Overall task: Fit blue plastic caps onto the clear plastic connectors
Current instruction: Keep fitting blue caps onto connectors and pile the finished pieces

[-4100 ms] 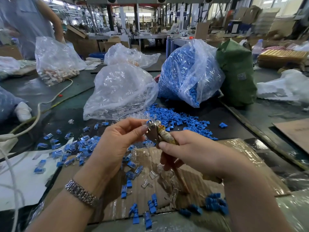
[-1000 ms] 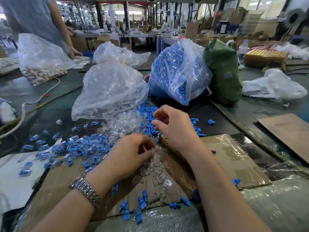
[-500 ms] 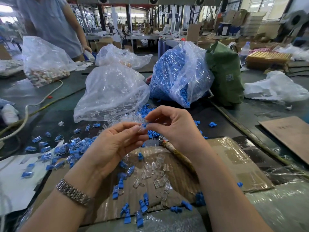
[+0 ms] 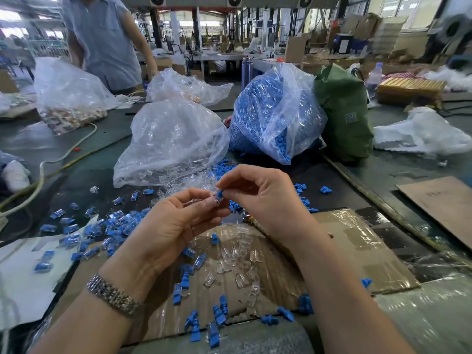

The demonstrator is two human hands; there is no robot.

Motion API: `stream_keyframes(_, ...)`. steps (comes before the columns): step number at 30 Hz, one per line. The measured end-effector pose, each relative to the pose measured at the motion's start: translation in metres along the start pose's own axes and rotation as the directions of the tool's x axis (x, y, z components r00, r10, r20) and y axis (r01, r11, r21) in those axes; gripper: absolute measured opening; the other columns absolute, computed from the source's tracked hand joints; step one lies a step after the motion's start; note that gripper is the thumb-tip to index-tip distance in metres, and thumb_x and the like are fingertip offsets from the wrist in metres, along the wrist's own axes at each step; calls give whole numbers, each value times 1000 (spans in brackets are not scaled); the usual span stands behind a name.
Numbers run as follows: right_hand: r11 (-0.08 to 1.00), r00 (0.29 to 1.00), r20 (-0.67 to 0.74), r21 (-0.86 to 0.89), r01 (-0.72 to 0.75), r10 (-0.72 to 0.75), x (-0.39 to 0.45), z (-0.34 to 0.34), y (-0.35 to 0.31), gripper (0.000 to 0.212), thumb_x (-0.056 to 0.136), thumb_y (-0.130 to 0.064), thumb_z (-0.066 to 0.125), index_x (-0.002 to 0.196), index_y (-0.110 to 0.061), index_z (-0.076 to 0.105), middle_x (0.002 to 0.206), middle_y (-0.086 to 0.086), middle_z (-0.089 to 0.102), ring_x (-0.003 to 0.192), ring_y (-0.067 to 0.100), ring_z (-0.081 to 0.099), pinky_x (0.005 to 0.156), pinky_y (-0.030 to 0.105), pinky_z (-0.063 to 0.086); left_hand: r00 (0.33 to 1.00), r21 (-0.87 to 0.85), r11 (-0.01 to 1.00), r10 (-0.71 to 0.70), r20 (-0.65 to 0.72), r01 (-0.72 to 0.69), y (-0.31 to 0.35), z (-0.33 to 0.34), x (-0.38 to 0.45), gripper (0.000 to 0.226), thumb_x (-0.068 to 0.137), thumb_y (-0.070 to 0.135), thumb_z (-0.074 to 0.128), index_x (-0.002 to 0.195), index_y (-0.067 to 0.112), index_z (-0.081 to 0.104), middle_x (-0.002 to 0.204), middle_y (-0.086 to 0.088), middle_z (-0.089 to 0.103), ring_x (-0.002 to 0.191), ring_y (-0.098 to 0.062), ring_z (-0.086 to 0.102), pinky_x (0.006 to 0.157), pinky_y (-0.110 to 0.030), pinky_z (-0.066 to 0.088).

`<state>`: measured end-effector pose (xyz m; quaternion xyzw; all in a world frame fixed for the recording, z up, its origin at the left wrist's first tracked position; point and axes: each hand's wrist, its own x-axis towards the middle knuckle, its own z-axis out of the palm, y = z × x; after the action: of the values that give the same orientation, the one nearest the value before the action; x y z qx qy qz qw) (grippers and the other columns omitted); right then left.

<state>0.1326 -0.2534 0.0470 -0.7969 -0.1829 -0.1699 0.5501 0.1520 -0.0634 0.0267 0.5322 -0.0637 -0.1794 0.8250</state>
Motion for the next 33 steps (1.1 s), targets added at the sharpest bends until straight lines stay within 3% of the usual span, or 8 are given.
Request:
stream_keyframes(10, 994, 997, 44, -93, 61, -58, -1, -3, -8, 15, 86, -2, 76, 90, -16, 72, 84, -6, 74, 84, 10, 72, 86, 30, 58, 992, 185, 975, 113, 62, -122, 4, 0, -4, 30, 72, 18, 80, 101, 9, 79, 106, -20, 76, 96, -32, 76, 76, -27, 60)
stream_keyframes(13, 994, 998, 51, -102, 48, -43, -2, -3, -12, 15, 86, -3, 77, 91, -16, 72, 84, -6, 74, 84, 9, 71, 85, 27, 58, 992, 208, 971, 111, 62, -121, 4, 0, -4, 25, 78, 14, 76, 102, 9, 79, 107, -20, 76, 97, -32, 76, 77, -27, 60)
stream_keyframes(16, 984, 999, 33, -176, -30, 36, -4, -8, -12, 19, 86, -20, 80, 100, -23, 69, 90, -8, 71, 85, 6, 67, 79, 20, 54, 992, 186, 975, 118, 35, -122, 4, 0, -4, 36, 74, 15, 78, 108, 0, 74, 108, -22, 75, 95, -32, 76, 75, -28, 61)
stream_keyframes(18, 885, 982, 5, -434, -169, 190, -6, -15, -7, 30, 86, -38, 79, 109, -26, 63, 101, -11, 65, 90, 6, 61, 79, 21, 49, 992, 162, 978, 126, 19, -127, 5, 0, -4, 39, 77, 9, 74, 113, -5, 67, 109, -24, 74, 95, -34, 76, 76, -30, 62)
stream_keyframes(20, 628, 904, -13, -714, -308, 428, -11, -21, -2, 43, 85, -52, 74, 113, -23, 58, 114, -4, 57, 107, 16, 55, 88, 32, 46, 991, 152, 979, 134, 16, -135, 4, 0, -4, 37, 78, 7, 71, 113, -5, 66, 108, -24, 74, 95, -34, 75, 76, -31, 62)
stream_keyframes(23, 363, 765, -55, -857, -366, 642, -17, -22, 1, 49, 83, -60, 72, 80, -19, 45, 102, 4, 48, 111, 27, 45, 94, 45, 43, 991, 155, 979, 133, 10, -133, 5, -2, -4, 37, 78, 8, 71, 113, -4, 66, 108, -23, 75, 95, -35, 75, 77, -32, 63)
stream_keyframes(26, 354, 755, -53, -860, -367, 653, -18, -21, -2, 48, 88, -48, 71, 69, -22, 34, 82, 1, 40, 96, 27, 41, 80, 39, 40, 992, 151, 980, 127, 13, -127, 5, -2, -4, 38, 76, 12, 73, 111, -1, 68, 109, -23, 74, 97, -35, 75, 77, -31, 62)
stream_keyframes(33, 491, 775, 30, -789, -369, 631, -16, -24, -3, 27, 94, -32, 63, 75, -19, 52, 76, 1, 55, 73, 21, 56, 59, 32, 40, 991, 119, 984, 135, -26, -131, 5, -3, -4, 31, 78, 10, 72, 107, 0, 68, 109, -25, 74, 94, -33, 76, 74, -30, 63)
